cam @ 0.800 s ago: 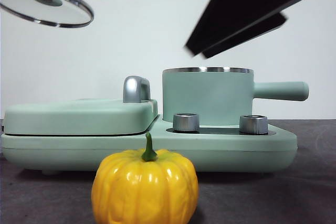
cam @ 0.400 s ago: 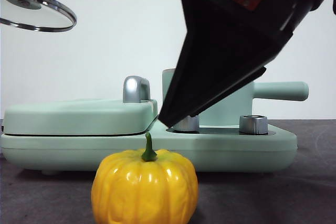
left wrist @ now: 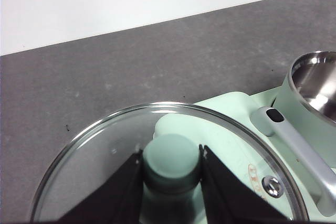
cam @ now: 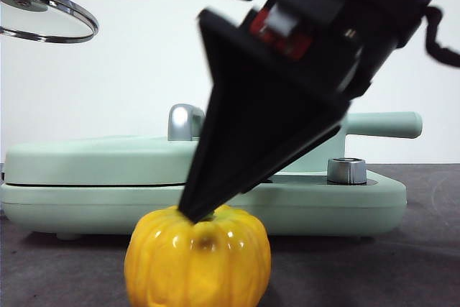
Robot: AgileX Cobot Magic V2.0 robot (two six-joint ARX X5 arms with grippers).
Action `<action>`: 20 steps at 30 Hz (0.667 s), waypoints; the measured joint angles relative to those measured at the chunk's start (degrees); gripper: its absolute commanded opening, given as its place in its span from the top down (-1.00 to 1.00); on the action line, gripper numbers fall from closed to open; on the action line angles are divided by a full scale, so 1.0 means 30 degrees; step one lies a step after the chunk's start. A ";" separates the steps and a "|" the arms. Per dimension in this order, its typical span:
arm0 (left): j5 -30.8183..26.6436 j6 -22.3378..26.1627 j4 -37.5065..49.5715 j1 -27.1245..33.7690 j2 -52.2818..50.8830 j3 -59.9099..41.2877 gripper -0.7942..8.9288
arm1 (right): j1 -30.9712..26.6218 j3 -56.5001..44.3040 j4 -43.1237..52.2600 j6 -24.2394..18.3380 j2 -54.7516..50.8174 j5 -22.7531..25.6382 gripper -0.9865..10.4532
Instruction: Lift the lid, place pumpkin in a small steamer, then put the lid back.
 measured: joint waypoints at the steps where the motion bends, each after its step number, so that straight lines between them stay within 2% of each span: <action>1: 0.0000 0.0000 0.0007 0.0000 0.0000 0.0000 0.81 | 0.0080 0.0000 0.0197 0.0000 0.0211 0.0058 -0.02; 8: 0.0000 0.0000 0.0197 0.0000 0.0000 0.0000 0.81 | 0.0182 0.0000 0.0729 0.0386 0.1967 0.0474 0.00; 12: 0.0000 0.0000 0.0226 0.0000 0.0000 0.0000 0.81 | 0.0182 0.0000 0.0678 0.0568 0.2273 0.0481 0.20; 14: 0.0000 0.0000 0.0248 0.0000 0.0000 -0.0007 0.81 | 0.0182 0.0015 0.0605 0.0750 0.2208 0.0481 0.21; 20: 0.0000 0.0000 0.0248 0.0000 0.0000 -0.0015 0.81 | 0.0182 0.1705 -0.3235 0.1953 0.1472 0.0255 0.21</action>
